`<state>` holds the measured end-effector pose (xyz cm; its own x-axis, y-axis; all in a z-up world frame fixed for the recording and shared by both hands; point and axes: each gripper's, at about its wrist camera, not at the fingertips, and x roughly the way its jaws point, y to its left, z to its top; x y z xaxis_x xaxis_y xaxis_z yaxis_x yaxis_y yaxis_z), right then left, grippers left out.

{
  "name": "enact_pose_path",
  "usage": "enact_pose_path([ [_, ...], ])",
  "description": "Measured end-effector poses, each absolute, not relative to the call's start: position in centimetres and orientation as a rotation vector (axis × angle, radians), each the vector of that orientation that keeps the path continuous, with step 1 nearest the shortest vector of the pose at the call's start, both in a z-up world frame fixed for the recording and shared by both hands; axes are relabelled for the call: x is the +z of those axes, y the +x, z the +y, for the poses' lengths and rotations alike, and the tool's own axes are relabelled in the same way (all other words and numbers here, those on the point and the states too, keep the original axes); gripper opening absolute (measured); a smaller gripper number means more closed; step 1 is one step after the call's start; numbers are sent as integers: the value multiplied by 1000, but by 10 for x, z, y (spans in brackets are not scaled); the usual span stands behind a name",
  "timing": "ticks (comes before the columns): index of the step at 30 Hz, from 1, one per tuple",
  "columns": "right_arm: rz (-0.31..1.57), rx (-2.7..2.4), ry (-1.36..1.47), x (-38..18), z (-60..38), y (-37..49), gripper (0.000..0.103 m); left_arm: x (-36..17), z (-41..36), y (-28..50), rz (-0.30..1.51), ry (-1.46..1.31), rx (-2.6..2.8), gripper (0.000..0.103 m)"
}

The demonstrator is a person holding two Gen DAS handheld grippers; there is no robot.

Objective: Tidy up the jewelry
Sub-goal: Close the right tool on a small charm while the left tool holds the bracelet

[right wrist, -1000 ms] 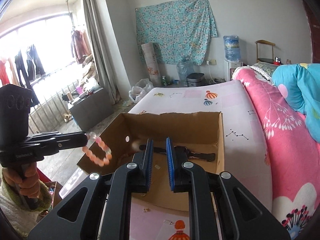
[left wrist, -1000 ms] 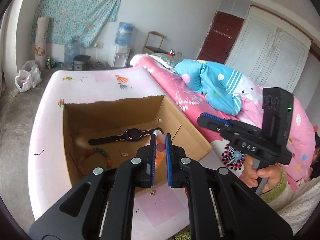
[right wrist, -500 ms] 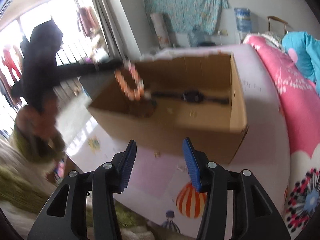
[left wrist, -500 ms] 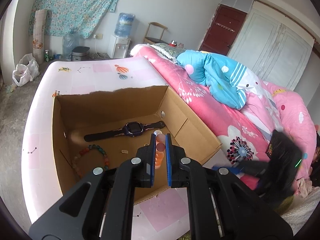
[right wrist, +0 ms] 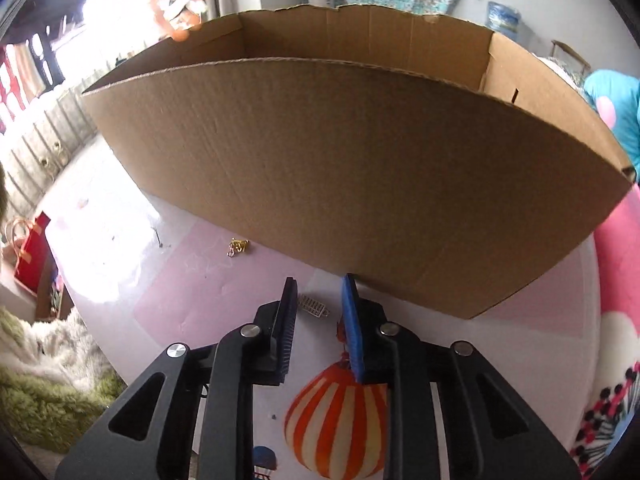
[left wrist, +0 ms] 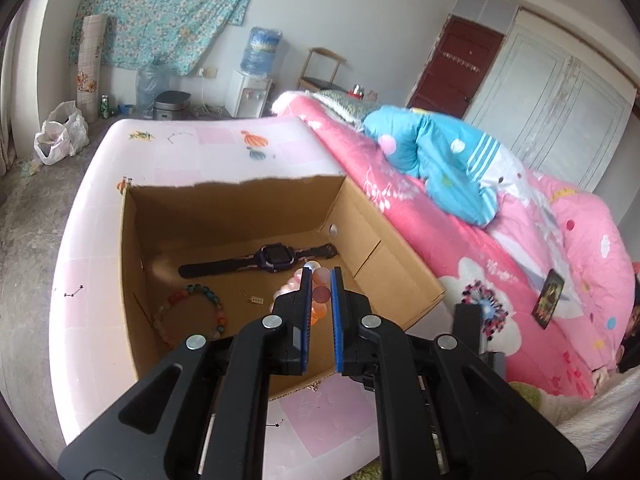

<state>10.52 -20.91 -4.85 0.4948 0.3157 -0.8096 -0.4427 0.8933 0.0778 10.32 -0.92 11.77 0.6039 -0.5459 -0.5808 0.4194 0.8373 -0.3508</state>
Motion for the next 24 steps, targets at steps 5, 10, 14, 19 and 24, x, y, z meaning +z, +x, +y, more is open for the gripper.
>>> enact_pose_path([
  [5, 954, 496, -172, -48, -208, 101, 13, 145, 12, 77, 684, -221, -568, 8],
  [10, 967, 526, -168, -45, -203, 94, 5, 146, 27, 50, 695, -231, -533, 8],
  [14, 966, 524, -172, -44, -203, 93, 5, 130, 32, 35, 729, -260, -504, 8],
  [19, 967, 513, -147, -43, -204, 87, 5, 111, 37, 24, 752, -315, -490, 8],
  [24, 916, 500, -122, -18, -206, 71, 5, 108, 35, 19, 738, -333, -509, 8],
])
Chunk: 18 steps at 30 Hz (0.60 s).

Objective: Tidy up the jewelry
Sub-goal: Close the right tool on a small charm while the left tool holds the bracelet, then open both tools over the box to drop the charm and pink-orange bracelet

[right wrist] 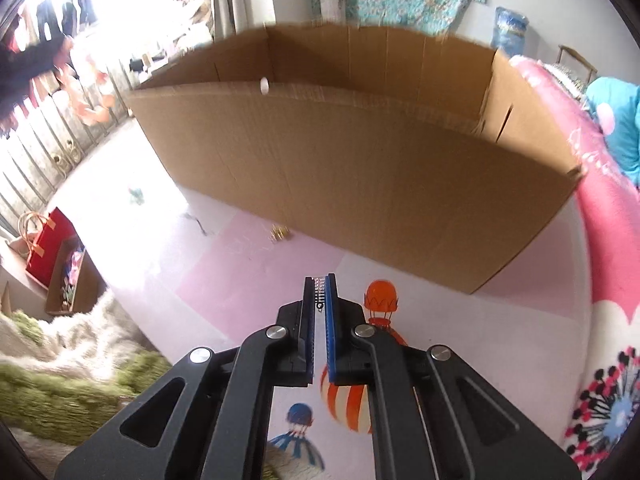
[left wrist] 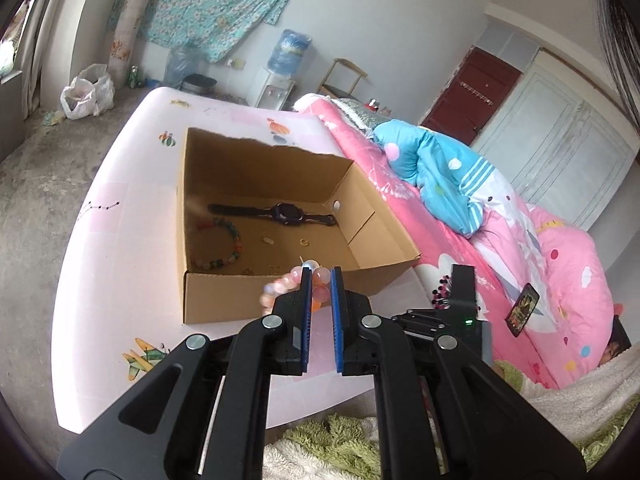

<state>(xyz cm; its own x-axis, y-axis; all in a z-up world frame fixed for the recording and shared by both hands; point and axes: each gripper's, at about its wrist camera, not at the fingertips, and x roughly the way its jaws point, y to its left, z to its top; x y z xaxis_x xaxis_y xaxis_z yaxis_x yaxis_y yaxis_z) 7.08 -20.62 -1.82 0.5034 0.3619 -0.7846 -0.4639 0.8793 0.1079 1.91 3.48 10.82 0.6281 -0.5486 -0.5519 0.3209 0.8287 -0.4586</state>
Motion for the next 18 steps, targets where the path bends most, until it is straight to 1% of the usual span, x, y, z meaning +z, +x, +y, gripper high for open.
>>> enact_pose_path([
  [5, 786, 526, -57, 39, -212, 58, 5, 127, 27, 26, 681, -291, -563, 8],
  [10, 666, 538, -26, 84, -219, 71, 5, 141, 10, 54, 644, -262, -636, 8],
  [14, 661, 511, -65, 88, -211, 101, 5, 132, -11, 91, 687, -265, -699, 8],
  [18, 752, 482, -100, 70, -212, 133, 5, 105, -34, 129, 793, -274, -729, 8],
])
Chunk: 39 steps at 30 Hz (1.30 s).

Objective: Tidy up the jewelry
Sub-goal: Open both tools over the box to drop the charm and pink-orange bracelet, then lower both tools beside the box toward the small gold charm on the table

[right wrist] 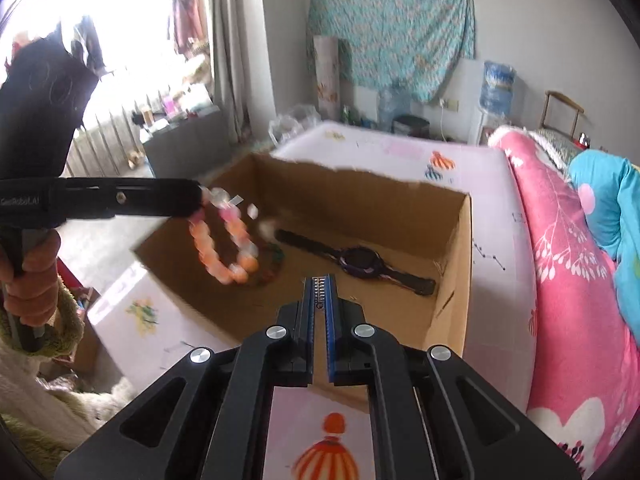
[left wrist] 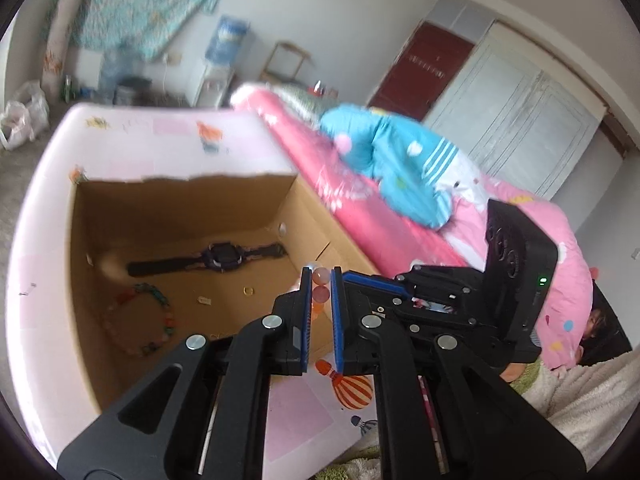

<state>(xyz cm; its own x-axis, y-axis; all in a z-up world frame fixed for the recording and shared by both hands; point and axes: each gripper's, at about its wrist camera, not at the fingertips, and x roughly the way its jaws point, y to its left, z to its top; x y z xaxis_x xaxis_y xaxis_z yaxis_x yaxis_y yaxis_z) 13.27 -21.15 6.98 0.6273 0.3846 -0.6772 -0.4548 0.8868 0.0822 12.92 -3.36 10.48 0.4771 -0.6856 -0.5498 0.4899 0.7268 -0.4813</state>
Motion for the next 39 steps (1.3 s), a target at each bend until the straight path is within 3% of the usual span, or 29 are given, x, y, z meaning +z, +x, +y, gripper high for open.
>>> enact_pose_path([
  [4, 811, 444, -139, 59, -212, 153, 5, 78, -53, 155, 894, -267, -742, 8],
  [8, 840, 416, -133, 51, -219, 161, 6, 55, -65, 170, 968, -247, -716, 17],
  [15, 828, 377, -58, 54, -239, 158, 7, 51, -57, 169, 966, -249, -667, 19],
  [18, 809, 351, -22, 59, -248, 153, 12, 59, -49, 161, 936, -247, -633, 27],
  [20, 792, 333, 0, 63, -253, 147, 24, 63, -45, 156, 916, -247, -622, 30],
  [26, 722, 312, 65, 79, -263, 116, 33, 84, -25, 122, 817, -227, -583, 42],
  [33, 669, 347, 94, 84, -260, 67, 35, 96, -1, 70, 734, -198, -548, 61],
  [39, 736, 399, 97, 59, -240, 44, 36, 73, 10, 41, 779, -174, -507, 76],
])
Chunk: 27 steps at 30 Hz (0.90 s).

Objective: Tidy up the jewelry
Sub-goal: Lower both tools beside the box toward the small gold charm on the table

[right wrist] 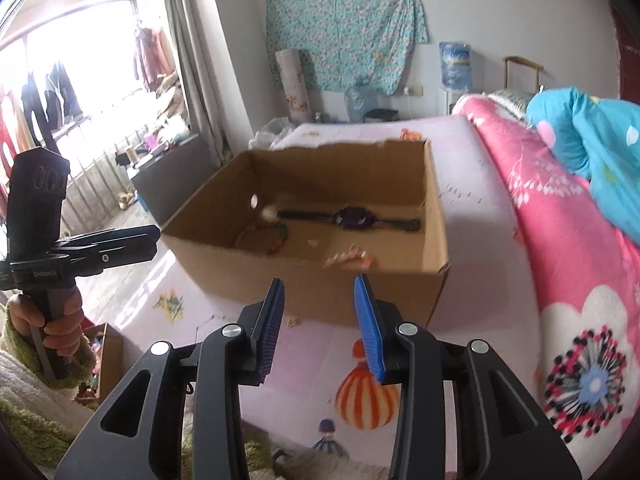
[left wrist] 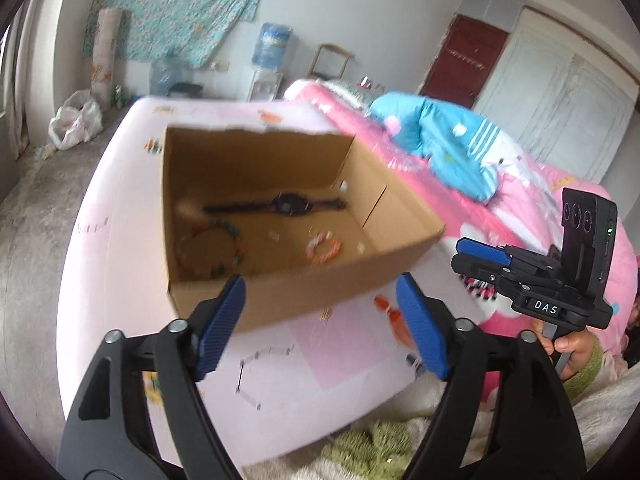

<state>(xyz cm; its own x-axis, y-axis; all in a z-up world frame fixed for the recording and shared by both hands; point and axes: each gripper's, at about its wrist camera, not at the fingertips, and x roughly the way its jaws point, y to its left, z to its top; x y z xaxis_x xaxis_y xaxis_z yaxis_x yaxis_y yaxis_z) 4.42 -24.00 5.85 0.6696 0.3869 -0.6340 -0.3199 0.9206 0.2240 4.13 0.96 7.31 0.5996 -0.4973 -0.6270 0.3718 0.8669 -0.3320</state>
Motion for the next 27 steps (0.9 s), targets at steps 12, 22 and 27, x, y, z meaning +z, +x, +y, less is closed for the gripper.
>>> enact_pose_path([
  [12, 902, 402, 79, -10, -188, 75, 35, -8, -6, 60, 935, -20, -300, 78],
  [22, 985, 371, 212, -40, -182, 102, 21, -22, -50, 48, 817, 145, -437, 64],
  [27, 1008, 357, 260, -47, -181, 107, 20, -30, -62, 47, 818, 176, -497, 47],
])
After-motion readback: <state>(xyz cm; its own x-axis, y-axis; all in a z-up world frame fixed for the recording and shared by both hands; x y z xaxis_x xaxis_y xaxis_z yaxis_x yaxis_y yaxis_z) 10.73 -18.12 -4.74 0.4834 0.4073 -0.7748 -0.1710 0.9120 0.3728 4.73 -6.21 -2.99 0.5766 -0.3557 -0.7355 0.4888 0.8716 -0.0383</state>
